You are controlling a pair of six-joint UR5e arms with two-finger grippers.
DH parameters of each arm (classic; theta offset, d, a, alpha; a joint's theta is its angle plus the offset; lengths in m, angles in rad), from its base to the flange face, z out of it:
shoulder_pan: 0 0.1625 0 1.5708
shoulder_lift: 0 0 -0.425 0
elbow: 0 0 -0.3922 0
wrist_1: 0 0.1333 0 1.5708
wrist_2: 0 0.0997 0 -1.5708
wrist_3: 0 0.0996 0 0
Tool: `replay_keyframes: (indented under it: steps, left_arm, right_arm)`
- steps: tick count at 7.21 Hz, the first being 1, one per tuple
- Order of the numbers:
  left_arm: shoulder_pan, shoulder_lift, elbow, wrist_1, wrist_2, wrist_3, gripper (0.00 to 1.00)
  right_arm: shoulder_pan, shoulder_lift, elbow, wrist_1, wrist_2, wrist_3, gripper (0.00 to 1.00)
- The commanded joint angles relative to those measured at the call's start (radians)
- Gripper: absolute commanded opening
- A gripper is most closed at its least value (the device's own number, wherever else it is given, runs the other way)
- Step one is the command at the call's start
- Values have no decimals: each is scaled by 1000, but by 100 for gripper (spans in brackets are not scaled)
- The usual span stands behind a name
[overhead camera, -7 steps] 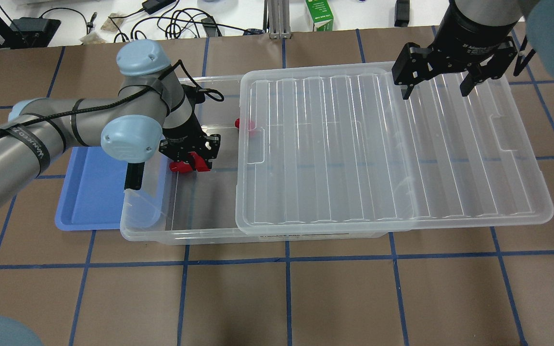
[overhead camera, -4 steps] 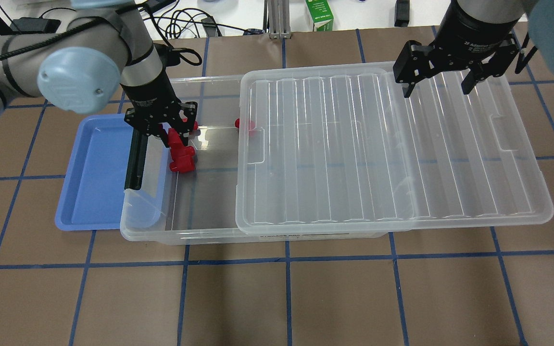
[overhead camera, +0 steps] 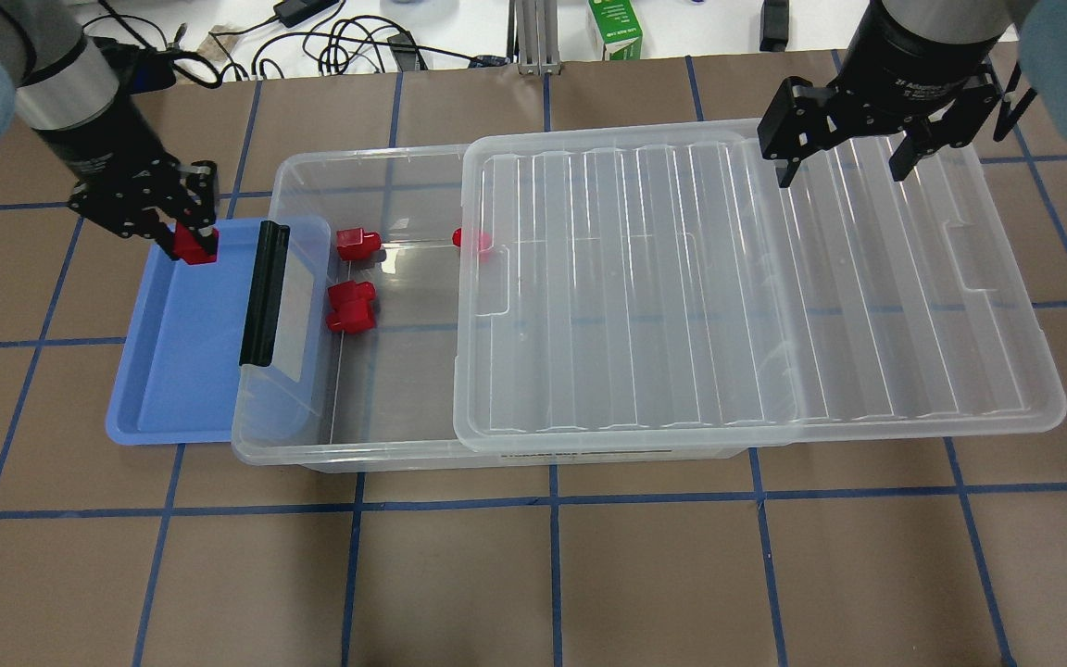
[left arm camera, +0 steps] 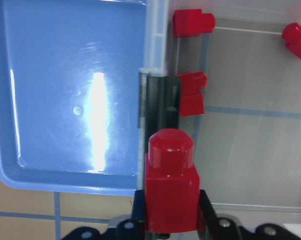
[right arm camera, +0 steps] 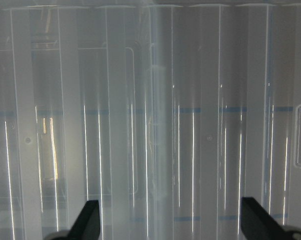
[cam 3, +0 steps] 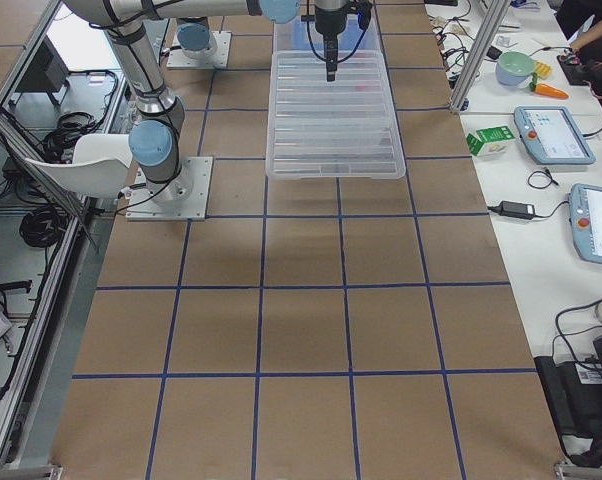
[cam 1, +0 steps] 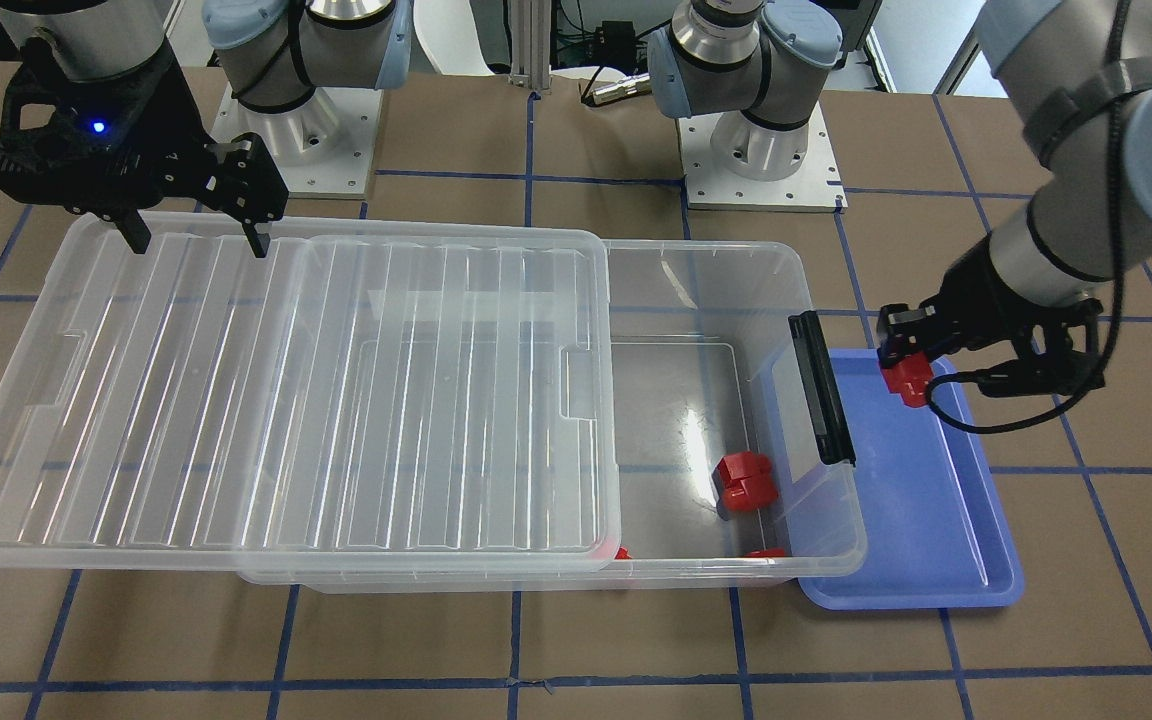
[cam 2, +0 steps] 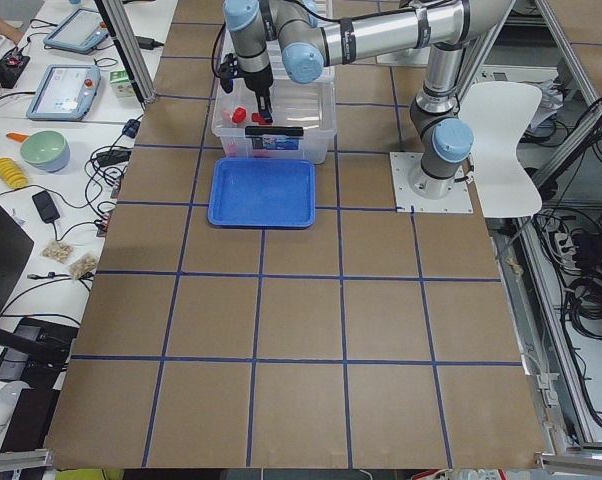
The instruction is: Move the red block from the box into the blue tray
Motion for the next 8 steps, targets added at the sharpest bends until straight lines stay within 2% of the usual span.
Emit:
replay_keyframes:
  steps: [1, 8]
  left_arm:
    - [113, -38, -18, 12, -1, 212, 0]
    - [124, -234, -142, 293, 25, 217, 0]
  right_arm:
    - [0, 1, 0, -3, 0, 0, 100]
    - [0, 1, 0, -1, 0, 0, 100]
